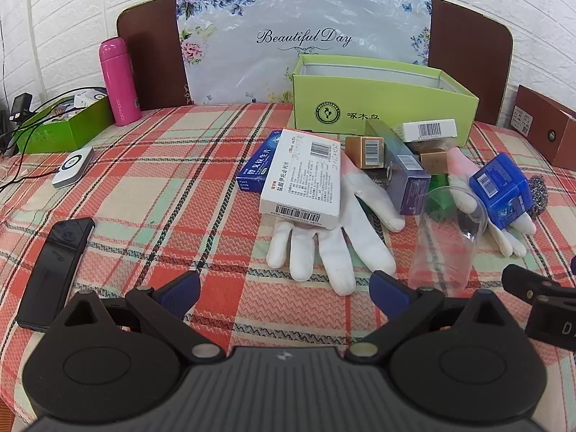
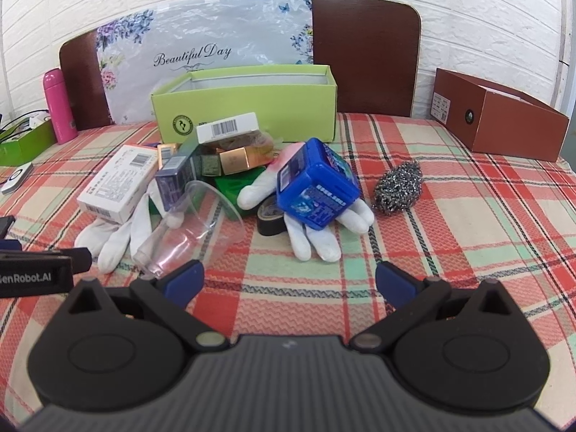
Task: Organize objects
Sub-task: 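Reach the left gripper to the white medicine box and grasp it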
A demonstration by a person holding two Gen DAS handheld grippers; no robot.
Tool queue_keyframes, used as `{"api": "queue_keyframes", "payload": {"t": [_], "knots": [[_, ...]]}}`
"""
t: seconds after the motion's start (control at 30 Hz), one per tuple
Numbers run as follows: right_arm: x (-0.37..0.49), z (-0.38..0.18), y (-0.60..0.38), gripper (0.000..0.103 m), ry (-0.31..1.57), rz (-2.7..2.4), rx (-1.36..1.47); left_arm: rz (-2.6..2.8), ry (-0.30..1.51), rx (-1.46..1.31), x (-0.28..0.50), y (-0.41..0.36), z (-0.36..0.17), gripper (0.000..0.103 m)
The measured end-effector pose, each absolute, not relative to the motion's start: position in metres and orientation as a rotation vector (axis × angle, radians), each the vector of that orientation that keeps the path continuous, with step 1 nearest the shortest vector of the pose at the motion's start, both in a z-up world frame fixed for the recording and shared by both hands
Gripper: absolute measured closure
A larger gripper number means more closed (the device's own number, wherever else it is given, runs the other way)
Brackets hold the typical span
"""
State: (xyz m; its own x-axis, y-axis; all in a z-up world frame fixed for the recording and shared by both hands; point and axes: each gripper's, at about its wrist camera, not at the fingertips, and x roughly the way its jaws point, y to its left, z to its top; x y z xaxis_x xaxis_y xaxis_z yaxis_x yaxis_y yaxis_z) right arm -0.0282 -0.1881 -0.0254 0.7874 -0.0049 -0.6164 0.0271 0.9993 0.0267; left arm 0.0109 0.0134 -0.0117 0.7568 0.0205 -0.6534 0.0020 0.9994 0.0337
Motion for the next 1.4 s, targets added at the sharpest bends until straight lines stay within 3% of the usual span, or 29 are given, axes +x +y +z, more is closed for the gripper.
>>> {"api": "queue_keyframes", "payload": {"t": [0.83,1.07,1.3,1.37,1.4], "knots": [[-0.021,-0.029,-0.173,0.0,0.673,0.05,0.037,-0.025,0.72,0.002,0.018,0.032,-0.015,0.001],[-0.005,-0.025,-0.15,0.0,0.638,0.12,0.034,-0.048,0.652,-0.012,0.053,0.041,0.009,0.001],[0.017,-0.034,-0.123,0.0,0.613,0.156,0.013,-0.091,0.701,0.038,0.103,0.018,-0.008,0.001],[0.021,-0.037,-0.119,0.0,0.605,0.156,-0.013,-0.093,0.744,0.051,0.115,0.014,-0.019,0.008],[0.022,-0.04,-0.117,0.006,0.601,0.151,-0.033,-0.1,0.762,0.053,0.118,0.014,-0.024,0.014]]}}
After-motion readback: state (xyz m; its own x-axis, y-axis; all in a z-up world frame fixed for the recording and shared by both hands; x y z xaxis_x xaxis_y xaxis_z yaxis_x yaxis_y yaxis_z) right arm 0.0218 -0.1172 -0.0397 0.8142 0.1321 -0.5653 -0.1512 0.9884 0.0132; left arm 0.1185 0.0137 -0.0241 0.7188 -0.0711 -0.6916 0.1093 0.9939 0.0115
